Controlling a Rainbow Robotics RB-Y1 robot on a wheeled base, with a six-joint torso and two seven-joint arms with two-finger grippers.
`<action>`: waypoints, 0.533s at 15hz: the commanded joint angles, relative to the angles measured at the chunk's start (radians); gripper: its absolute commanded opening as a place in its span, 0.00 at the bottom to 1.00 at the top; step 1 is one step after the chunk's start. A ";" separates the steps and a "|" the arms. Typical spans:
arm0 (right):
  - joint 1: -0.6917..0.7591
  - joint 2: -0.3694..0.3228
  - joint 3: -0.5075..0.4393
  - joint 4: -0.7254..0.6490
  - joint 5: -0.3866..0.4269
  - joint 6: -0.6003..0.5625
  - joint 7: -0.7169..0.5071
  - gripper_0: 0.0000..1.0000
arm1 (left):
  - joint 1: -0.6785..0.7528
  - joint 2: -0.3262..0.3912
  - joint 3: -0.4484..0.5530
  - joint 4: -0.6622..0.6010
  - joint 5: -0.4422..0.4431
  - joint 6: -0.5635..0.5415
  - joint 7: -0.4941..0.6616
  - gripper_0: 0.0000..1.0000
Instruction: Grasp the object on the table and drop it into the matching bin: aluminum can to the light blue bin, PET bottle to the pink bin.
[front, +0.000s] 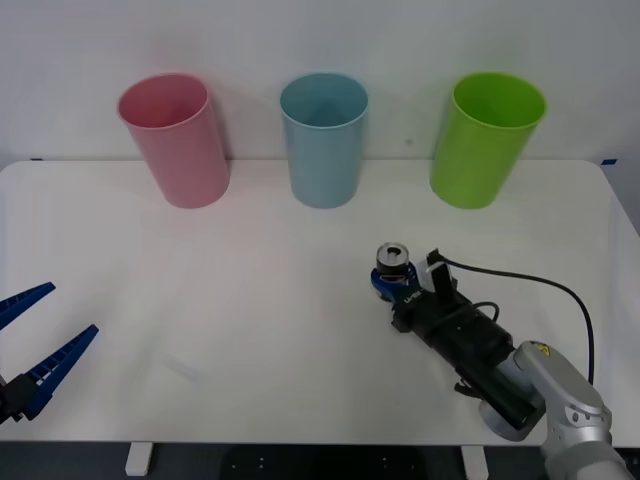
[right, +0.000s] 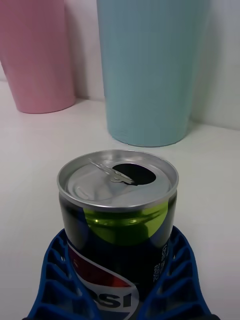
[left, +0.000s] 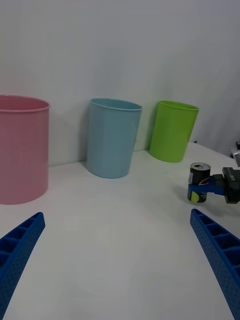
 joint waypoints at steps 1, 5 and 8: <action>0.008 -0.022 0.006 -0.050 0.001 -0.017 -0.067 0.00 | 0.000 0.000 0.000 0.000 0.000 0.000 0.000 1.00; 0.016 -0.074 0.017 -0.174 0.026 -0.021 -0.220 0.00 | 0.000 0.000 0.000 0.000 0.000 0.000 0.000 1.00; 0.025 -0.119 0.017 -0.285 0.066 -0.021 -0.349 0.00 | 0.000 0.000 0.000 0.000 0.000 0.000 0.000 1.00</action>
